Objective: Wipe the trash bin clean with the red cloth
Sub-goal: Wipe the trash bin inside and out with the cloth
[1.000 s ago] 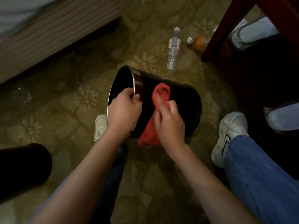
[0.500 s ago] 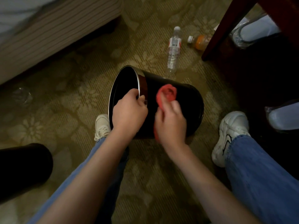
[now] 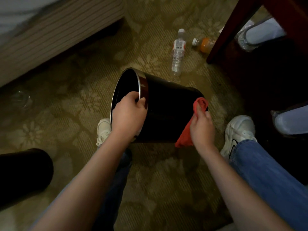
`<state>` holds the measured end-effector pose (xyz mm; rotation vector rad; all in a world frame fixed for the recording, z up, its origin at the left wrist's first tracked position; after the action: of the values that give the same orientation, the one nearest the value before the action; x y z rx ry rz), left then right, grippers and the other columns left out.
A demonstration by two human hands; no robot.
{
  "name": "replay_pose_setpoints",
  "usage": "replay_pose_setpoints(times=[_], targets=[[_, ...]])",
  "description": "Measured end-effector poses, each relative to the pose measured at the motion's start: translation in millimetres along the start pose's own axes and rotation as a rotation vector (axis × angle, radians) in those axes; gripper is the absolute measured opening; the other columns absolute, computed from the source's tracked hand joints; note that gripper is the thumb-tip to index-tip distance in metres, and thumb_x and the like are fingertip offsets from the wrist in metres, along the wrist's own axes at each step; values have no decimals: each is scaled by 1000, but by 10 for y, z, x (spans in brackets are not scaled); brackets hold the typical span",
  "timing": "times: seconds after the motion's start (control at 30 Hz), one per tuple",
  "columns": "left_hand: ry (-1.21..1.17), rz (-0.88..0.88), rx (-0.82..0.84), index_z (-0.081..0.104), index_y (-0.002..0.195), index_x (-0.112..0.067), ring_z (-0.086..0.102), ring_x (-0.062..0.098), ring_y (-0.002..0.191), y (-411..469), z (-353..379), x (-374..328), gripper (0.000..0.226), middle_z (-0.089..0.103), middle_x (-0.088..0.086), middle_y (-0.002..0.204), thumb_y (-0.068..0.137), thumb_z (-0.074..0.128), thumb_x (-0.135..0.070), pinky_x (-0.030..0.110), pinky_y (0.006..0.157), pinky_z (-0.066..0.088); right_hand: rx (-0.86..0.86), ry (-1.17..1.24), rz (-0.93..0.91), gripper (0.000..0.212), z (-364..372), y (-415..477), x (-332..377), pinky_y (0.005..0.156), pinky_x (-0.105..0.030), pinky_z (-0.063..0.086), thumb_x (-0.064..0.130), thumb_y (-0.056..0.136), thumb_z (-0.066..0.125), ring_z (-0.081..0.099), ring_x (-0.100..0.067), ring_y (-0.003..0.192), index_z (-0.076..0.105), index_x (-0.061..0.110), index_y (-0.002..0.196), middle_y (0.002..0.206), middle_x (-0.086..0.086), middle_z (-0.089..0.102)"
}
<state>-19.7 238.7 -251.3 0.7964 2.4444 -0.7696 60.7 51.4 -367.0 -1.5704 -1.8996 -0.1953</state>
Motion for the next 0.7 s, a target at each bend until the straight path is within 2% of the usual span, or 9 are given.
replay_pose_setpoints(times=[0.1, 0.2, 0.33, 0.5, 0.7], targets=[[-84, 1, -18, 63, 93, -14, 52, 3, 56, -15, 16, -46, 23, 55, -4, 65, 96, 50, -32, 20, 54, 40, -12, 29, 9, 45, 8, 52, -21, 76, -34, 44, 14, 97, 41, 55, -34, 100, 40, 18, 143, 121, -16, 50], [-16, 35, -36, 65, 91, -12, 57, 12, 66, -50, -25, -32, 32, 61, 3, 72, 93, 50, -41, 32, 62, 46, -24, 65, 14, 45, -6, 132, -23, 81, -34, 43, 12, 97, 41, 54, -33, 104, 42, 17, 142, 120, -17, 50], [135, 108, 39, 61, 84, -11, 54, 15, 62, -150, -20, 50, 29, 56, 0, 67, 95, 49, -35, 37, 62, 47, -29, 65, 8, 44, -9, 171, 8, 85, -34, 42, 14, 97, 41, 53, -33, 107, 42, 16, 141, 123, -18, 51], [200, 62, 57, 65, 103, -14, 62, 22, 78, -135, -67, 203, 26, 65, 3, 84, 96, 47, -32, 41, 73, 53, -27, 97, -10, 42, -14, 184, 74, 87, -35, 42, 17, 98, 42, 53, -33, 107, 42, 15, 141, 122, -18, 51], [138, 40, 64, 61, 84, -9, 52, 23, 63, -41, -90, 170, 27, 53, 3, 66, 97, 46, -27, 37, 62, 44, -48, 134, -23, 44, -56, 178, 224, 85, -30, 41, 18, 98, 43, 53, -30, 107, 41, 17, 141, 123, -14, 49]])
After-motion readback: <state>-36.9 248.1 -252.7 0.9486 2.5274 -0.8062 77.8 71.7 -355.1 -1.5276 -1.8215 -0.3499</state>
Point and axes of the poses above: each hand's wrist, its own y-axis towards the middle knuckle, its own z-axis out of the palm, x = y × z, the point moved 3 cm from there along y, towards the middle knuckle
